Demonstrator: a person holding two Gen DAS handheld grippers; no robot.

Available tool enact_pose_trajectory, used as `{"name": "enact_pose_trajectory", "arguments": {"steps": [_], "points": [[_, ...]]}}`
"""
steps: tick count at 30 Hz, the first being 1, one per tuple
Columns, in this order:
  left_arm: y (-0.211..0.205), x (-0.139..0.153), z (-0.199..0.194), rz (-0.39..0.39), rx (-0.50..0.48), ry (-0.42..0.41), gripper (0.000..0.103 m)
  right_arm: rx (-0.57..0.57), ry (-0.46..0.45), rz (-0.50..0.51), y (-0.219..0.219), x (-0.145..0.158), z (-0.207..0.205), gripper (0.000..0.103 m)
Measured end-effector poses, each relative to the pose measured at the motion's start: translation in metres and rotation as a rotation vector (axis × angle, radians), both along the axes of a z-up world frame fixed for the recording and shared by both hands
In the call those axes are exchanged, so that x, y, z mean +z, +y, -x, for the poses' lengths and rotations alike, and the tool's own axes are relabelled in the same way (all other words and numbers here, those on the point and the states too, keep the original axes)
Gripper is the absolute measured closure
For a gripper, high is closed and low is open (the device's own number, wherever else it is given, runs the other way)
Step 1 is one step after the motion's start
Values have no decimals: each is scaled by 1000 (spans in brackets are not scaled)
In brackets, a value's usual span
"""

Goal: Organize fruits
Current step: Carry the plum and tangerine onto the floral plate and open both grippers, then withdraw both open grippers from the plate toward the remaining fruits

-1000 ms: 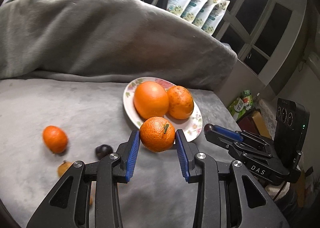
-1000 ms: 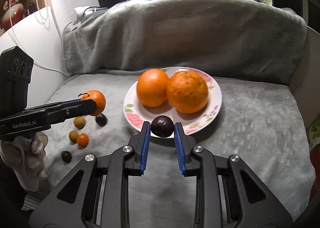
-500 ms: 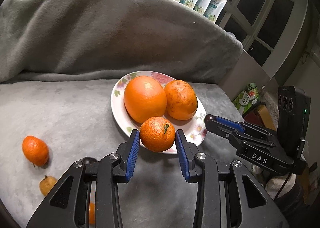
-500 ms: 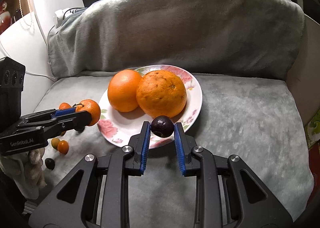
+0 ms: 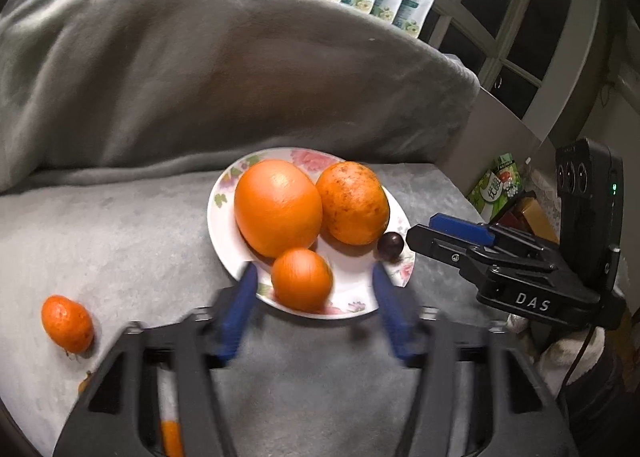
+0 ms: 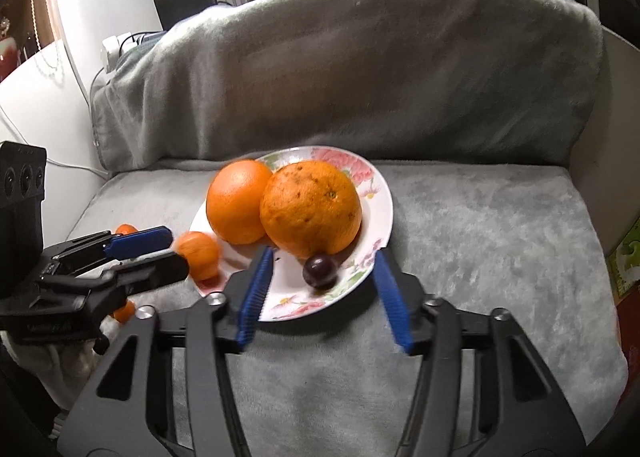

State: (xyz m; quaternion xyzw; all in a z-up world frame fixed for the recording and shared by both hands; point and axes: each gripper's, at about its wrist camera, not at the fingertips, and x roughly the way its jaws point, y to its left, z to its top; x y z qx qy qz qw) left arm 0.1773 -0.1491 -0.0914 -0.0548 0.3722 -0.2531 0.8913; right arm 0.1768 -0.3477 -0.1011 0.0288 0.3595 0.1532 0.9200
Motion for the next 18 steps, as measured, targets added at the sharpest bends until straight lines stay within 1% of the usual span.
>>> {"name": "enact_pose_trajectory", "arguments": {"steps": [1,2,3,6,9,13,16,18], "points": [[-1,1,1,-12,3,-12,35,-10,-4,-2,-1,1,1,41],[-3,1,0,-21,4,-13,30,-21,-8,-5,-3,3,1,34],[-4,1,0,-31,6,-15,29,-31,-13,-8,-4,4,2,28],[-6,1,2,-51,-2,-23,29,-51,-28,-17,-9,8,4,18],[-5,0,3,-67,10,-16,24,-56,-34,-29,-13,12,5,13],[-4,-2,4,-73,17,1,23,-56,-44,-40,-15,17,7,12],[-3,-1,6,-76,20,-3,23,-55,-51,-65,-16,20,10,11],[-3,0,8,-76,20,-7,23,-65,-55,-79,-19,22,12,7]]}}
